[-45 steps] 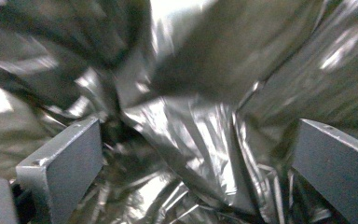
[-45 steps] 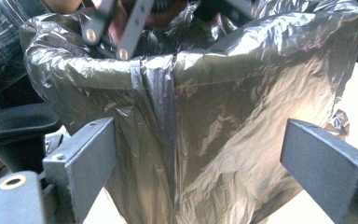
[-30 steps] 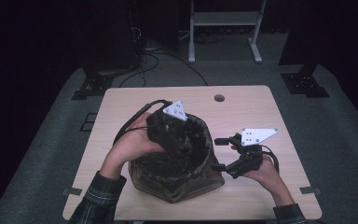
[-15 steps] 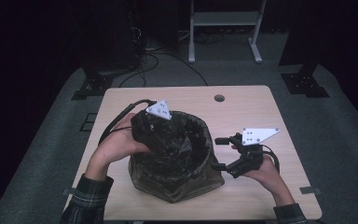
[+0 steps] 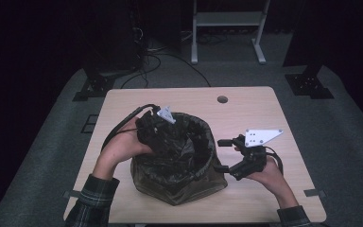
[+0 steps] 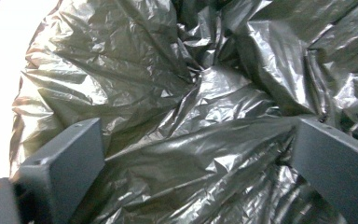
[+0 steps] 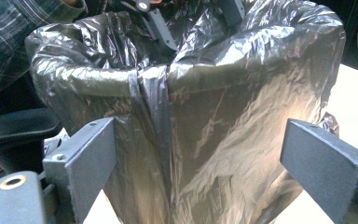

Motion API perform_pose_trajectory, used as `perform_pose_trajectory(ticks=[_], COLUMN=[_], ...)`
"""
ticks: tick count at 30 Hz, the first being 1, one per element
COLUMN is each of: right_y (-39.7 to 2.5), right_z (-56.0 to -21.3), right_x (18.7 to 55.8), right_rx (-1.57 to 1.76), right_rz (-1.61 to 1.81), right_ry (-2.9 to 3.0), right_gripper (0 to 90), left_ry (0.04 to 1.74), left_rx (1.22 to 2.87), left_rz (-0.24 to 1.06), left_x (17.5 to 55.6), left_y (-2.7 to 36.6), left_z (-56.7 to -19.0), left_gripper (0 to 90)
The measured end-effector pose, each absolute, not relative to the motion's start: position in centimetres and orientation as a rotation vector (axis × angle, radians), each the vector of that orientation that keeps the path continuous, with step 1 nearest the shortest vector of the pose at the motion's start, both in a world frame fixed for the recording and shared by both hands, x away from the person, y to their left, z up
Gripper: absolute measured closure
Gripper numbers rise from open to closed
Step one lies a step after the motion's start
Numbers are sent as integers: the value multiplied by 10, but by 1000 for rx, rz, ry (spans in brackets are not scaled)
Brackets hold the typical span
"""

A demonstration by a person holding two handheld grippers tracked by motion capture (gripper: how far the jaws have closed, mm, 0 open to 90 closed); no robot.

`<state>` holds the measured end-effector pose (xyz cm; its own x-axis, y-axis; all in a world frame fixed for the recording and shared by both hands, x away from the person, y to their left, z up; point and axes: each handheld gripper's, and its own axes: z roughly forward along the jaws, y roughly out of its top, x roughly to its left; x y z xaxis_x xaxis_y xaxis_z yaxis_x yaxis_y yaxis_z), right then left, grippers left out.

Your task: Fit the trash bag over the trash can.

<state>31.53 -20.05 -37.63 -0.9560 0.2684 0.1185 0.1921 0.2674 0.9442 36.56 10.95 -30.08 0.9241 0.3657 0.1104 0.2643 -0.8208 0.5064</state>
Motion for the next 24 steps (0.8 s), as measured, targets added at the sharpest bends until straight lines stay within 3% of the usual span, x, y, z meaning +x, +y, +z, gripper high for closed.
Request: perform_pose_trajectory(ticks=[5, 24], right_y=[-201, -214], right_z=[-376, -368], right_x=[315, 312], right_rx=[445, 490], right_rz=[1811, 1779], right_ry=[2447, 2395], right_gripper=[96, 96], left_ry=[459, 350], left_rx=[2574, 2235], left_rz=[276, 254], left_x=[367, 329], left_y=[110, 148], left_z=[-303, -266], left_gripper=[14, 0])
